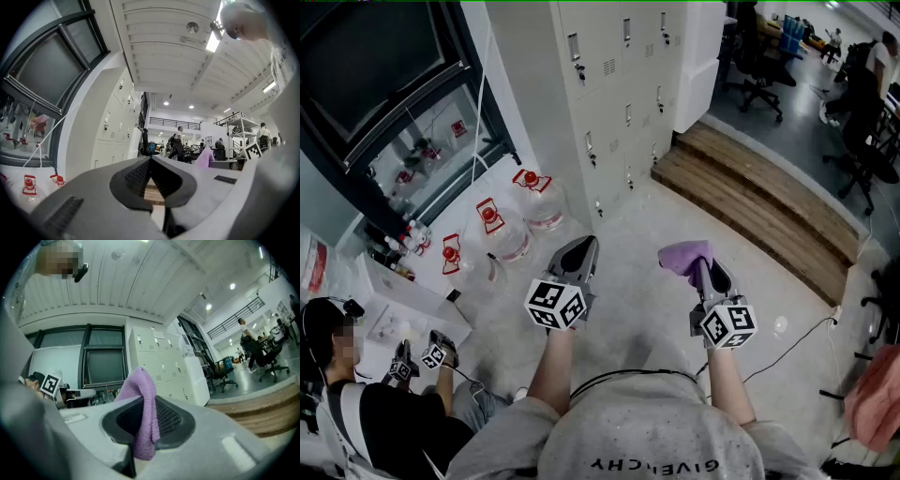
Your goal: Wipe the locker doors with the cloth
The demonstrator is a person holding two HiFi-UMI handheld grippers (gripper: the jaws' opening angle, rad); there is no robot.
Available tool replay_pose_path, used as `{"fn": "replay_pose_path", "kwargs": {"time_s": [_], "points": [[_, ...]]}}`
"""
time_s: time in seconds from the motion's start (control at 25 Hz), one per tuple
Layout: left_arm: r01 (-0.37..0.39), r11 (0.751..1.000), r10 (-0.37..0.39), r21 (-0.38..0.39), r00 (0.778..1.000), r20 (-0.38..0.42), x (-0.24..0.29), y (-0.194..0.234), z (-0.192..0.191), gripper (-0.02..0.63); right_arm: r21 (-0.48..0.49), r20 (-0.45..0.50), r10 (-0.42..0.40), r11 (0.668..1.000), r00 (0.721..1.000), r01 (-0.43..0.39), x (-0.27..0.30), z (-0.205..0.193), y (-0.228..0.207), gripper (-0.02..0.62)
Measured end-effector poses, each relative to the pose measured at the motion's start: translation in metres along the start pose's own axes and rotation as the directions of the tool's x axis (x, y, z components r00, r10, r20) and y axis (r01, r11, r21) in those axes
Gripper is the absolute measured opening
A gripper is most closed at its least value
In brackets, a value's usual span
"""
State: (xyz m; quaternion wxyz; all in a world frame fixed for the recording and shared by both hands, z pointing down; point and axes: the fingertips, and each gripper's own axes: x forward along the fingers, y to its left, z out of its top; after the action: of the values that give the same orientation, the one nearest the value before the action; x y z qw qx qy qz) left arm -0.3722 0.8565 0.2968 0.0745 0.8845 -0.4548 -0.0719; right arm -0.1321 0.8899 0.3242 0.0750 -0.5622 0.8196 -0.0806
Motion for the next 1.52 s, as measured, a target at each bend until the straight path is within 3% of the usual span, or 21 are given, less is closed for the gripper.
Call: {"fn": "replay_pose_path", "kwargs": {"time_s": [0.52, 1.16, 1.52], "points": [[0.009, 1.000, -0.009, 0.010, 1.000, 0.010, 0.067, 0.065, 0.003, -0.002, 0.000, 0.008, -0.003, 1.000, 1.000, 0.003, 0.095, -0.007, -0.022, 0.048], [0.016, 1.000, -0.017, -0.016, 0.999, -0.042, 0.285, 0.141, 0.007, -0.002, 0.067, -0.024, 0.029, 0.997, 0.999, -0.027, 0.287, 0.014, -0.147, 0.049], [0.067, 0.998, -0.067, -0.009, 0.996, -0.056, 0.383, 0.150, 0.002, -0.002, 0.087, -0.025, -0.005, 0.996, 1.000, 0.007, 0.342, 0.017, -0.213, 0.049]]}}
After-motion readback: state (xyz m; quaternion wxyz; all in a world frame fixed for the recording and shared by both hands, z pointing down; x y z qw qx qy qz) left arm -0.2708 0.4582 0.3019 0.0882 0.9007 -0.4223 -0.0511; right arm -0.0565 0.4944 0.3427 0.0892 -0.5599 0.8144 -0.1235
